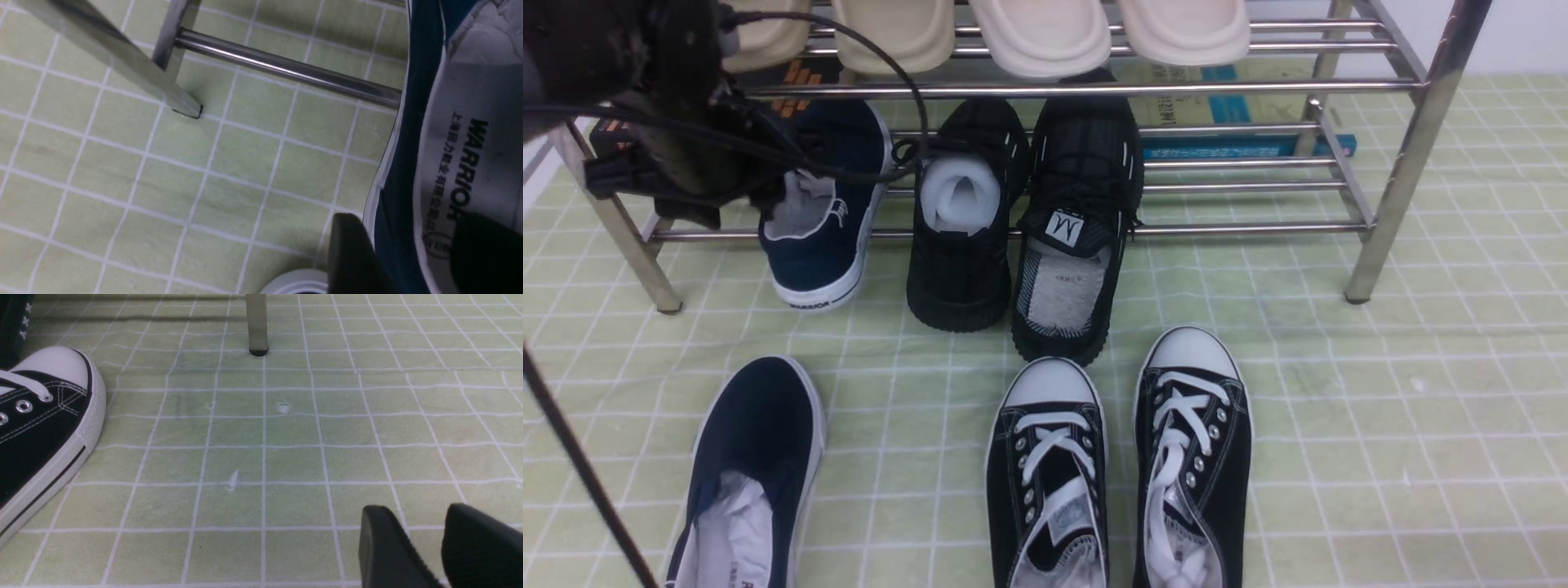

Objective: Take the shoes off the shelf with your hand from the green coffee tablecloth.
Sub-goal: 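Grasp the leftmost shoe on the bottom shelf of the shoe rack with the left gripper, then set the held shoe down on the floor in front of the rack with the left gripper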

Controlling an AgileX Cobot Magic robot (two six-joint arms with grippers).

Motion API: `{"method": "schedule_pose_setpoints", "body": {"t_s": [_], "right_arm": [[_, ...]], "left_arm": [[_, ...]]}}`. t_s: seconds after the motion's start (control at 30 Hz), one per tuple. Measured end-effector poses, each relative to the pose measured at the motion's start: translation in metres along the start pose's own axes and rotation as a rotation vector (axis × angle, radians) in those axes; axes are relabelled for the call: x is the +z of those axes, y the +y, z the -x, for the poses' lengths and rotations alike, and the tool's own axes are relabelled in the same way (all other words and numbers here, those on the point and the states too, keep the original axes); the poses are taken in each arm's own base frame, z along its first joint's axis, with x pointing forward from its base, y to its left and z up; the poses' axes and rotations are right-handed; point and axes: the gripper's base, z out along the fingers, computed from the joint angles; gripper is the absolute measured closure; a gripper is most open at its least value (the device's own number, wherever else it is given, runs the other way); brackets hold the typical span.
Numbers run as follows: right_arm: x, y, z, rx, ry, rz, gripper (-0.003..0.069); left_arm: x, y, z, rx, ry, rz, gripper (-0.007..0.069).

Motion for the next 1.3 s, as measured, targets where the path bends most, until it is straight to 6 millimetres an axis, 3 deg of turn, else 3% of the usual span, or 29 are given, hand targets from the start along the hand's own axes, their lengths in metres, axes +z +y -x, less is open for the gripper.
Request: {"method": "schedule_pose_setpoints", "body": {"t_s": [0.23,0.6,0.77,0.9,0.93,1.0,1.13,1.3], "right_arm": [[0.000,0.000,0.000,0.000,0.000,0.000,0.0421],[0.000,0.000,0.000,-0.001,0.000,0.000,0.0421],[0.000,0.000,0.000,-0.001,0.000,0.000,0.0421],[0.000,0.000,0.000,-0.001,0.000,0.000,0.0421],[0.000,0.000,0.000,-0.001,0.000,0.000,0.0421],[0.000,0.000,0.000,-0.001,0.000,0.000,0.0421],[0.000,0.000,0.000,-0.001,0.000,0.000,0.0421],[0.000,0.000,0.000,-0.001,0.000,0.000,0.0421]], "left_arm": [[0.023,-0.004,-0.002,0.037,0.008,0.019,0.0219],[0.042,-0.010,-0.004,0.053,0.004,0.006,0.0277],[0.043,-0.011,-0.003,0.054,-0.016,-0.010,0.0377],[0.043,-0.012,-0.002,0.055,-0.025,-0.014,0.0529],[0.042,-0.012,-0.002,0.055,-0.026,-0.014,0.0536],[0.040,-0.011,-0.003,0.048,-0.008,-0.014,0.0590],[0.025,-0.008,-0.005,0.052,0.037,-0.020,0.0596],[-0.027,0.004,-0.009,0.047,0.105,-0.035,0.0596]]}}
